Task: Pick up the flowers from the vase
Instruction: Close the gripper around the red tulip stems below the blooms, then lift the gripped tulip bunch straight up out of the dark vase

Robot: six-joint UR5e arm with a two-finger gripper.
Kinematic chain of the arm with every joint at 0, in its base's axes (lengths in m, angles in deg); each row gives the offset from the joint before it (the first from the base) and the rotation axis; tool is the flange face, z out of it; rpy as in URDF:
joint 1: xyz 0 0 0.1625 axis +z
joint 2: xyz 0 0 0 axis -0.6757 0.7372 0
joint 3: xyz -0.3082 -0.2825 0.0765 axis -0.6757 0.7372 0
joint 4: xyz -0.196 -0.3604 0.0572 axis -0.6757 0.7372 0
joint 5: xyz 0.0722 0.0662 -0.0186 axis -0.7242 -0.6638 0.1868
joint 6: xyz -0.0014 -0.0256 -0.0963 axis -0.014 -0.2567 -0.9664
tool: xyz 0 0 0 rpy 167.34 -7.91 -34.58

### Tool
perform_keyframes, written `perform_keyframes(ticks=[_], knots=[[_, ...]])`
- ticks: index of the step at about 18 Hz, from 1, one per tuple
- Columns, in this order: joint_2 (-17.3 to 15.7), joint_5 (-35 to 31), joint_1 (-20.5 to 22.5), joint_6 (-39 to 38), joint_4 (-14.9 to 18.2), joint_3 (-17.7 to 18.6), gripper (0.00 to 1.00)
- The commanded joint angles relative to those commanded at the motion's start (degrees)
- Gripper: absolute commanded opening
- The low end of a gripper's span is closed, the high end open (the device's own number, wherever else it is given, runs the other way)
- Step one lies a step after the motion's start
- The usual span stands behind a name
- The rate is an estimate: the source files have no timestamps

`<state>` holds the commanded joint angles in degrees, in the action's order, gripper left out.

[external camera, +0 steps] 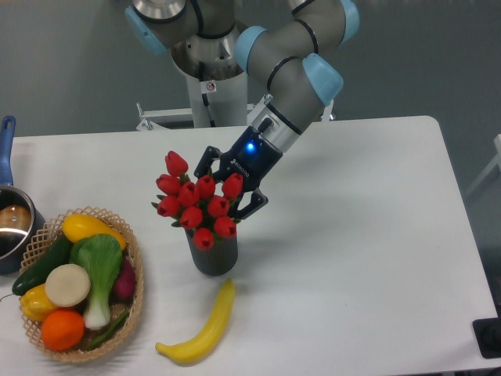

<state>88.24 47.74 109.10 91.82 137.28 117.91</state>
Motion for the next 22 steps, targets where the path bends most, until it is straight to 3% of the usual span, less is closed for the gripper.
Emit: perform_keyframes(ticks=[10,22], knots=[[-0.5,3.6,0.9,-0.6,0.0,-1.1,0.44],[-4.9,4.9,1.1,-12.3,0.2,-6.1,0.44]])
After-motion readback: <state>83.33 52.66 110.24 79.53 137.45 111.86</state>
